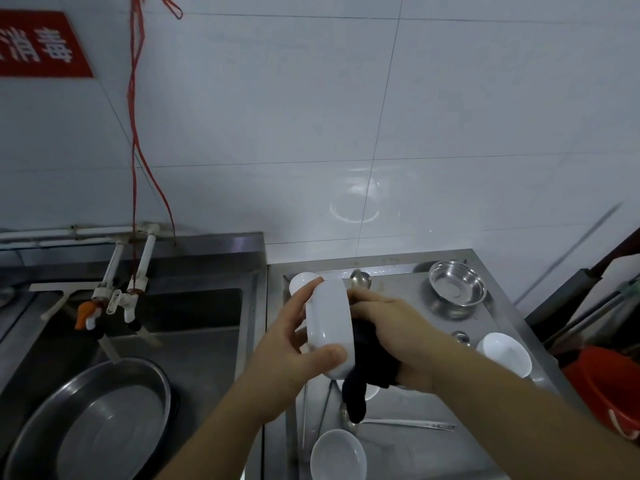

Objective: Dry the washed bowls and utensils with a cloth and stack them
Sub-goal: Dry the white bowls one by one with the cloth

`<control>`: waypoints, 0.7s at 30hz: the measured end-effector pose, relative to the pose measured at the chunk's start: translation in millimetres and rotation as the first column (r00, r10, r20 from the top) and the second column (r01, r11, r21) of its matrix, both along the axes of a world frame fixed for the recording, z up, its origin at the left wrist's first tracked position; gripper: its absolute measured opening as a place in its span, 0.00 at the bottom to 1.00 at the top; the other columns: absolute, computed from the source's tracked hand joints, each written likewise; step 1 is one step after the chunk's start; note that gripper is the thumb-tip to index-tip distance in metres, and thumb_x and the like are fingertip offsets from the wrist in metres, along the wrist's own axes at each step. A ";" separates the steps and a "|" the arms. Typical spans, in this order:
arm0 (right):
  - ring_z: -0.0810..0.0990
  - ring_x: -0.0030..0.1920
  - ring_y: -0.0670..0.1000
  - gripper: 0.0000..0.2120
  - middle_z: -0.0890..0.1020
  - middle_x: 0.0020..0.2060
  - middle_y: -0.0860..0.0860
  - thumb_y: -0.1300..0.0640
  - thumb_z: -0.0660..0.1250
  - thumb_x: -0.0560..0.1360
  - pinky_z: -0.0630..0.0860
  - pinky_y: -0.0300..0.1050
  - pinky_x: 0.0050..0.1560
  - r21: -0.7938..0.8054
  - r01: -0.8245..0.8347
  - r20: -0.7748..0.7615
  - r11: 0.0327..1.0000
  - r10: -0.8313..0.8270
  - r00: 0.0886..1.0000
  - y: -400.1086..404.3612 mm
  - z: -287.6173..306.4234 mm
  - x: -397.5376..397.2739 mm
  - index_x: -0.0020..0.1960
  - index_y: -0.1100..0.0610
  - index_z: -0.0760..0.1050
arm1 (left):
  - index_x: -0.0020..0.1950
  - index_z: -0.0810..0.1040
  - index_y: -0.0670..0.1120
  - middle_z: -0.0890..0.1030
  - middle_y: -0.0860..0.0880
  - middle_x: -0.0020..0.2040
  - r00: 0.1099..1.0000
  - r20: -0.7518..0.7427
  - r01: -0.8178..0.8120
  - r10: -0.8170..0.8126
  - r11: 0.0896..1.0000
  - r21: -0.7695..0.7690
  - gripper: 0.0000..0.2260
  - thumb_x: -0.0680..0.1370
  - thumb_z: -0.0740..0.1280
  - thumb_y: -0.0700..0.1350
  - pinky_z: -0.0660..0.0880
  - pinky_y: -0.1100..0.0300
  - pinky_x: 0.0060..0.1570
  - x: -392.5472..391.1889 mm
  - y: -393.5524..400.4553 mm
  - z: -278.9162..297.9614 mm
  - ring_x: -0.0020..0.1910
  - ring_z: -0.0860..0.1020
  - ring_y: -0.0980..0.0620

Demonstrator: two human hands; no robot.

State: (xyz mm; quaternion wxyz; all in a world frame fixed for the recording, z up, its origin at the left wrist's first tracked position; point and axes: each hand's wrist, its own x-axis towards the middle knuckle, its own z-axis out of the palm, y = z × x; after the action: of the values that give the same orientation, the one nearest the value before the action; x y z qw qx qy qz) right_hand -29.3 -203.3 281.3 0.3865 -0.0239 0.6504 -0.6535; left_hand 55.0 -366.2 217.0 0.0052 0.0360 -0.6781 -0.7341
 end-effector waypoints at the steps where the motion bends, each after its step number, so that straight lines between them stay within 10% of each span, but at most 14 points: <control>1: 0.86 0.52 0.64 0.13 0.86 0.55 0.63 0.59 0.64 0.81 0.81 0.61 0.56 -0.041 0.058 0.078 0.998 -0.054 0.995 1.4 -0.7 1.7 0.60 0.57 0.85 | 0.80 0.64 0.63 0.72 0.51 0.74 1.000 0.002 0.010 -0.010 1.000 -0.012 0.45 0.66 0.81 0.55 0.82 0.41 0.61 1.3 -1.0 0.2 0.71 0.75 0.41; 6: 0.86 0.52 0.64 0.25 0.86 0.56 0.63 0.42 0.70 0.79 0.84 0.57 0.52 -0.202 0.130 0.315 0.971 -0.061 0.947 1.7 1.9 8.2 0.63 0.63 0.84 | 0.79 0.62 0.67 0.72 0.59 0.73 0.998 0.015 0.063 -0.062 0.993 -0.099 0.45 0.67 0.81 0.52 0.83 0.46 0.60 3.1 -2.9 5.1 0.71 0.75 0.47; 11: 0.87 0.54 0.65 0.24 0.85 0.60 0.64 0.48 0.72 0.77 0.86 0.58 0.48 -0.214 0.155 0.263 0.965 -0.096 0.960 6.5 -0.4 13.2 0.67 0.62 0.80 | 0.78 0.60 0.72 0.69 0.62 0.73 0.992 0.073 0.121 -0.106 0.962 -0.246 0.45 0.69 0.82 0.53 0.83 0.48 0.60 -4.3 -3.1 15.2 0.70 0.75 0.50; 15: 0.86 0.57 0.62 0.26 0.85 0.61 0.62 0.41 0.69 0.76 0.79 0.60 0.63 -0.304 0.284 0.258 0.909 -0.208 0.943 10.1 -8.5 11.3 0.62 0.60 0.86 | 0.77 0.72 0.57 0.78 0.45 0.72 0.983 0.179 -0.078 0.047 0.982 0.171 0.21 0.83 0.67 0.55 0.81 0.44 0.62 -7.1 1.4 14.7 0.66 0.81 0.44; 18: 0.87 0.52 0.59 0.25 0.87 0.57 0.60 0.38 0.64 0.76 0.77 0.57 0.62 -0.343 0.321 0.251 0.883 -0.243 0.937 14.6 -10.7 10.1 0.54 0.56 0.89 | 0.69 0.82 0.42 0.80 0.33 0.67 0.918 0.397 -0.215 0.003 0.844 0.491 0.25 0.81 0.62 0.57 0.75 0.42 0.70 1.1 10.9 9.0 0.63 0.79 0.38; 21: 0.87 0.50 0.59 0.25 0.87 0.55 0.59 0.37 0.64 0.76 0.74 0.57 0.61 -0.350 0.348 0.243 0.870 -0.274 0.930 18.4 -14.2 11.2 0.56 0.54 0.89 | 0.64 0.84 0.38 0.79 0.33 0.60 0.914 0.406 -0.281 0.003 0.726 0.627 0.20 0.79 0.66 0.49 0.80 0.51 0.56 4.6 19.3 12.4 0.51 0.79 0.42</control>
State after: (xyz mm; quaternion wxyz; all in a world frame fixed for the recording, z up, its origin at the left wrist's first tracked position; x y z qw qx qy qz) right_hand -18.1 -184.9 267.1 0.3224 0.0666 0.4646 -0.8221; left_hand 59.6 -346.9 229.5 -0.0813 0.2287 -0.3491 -0.9051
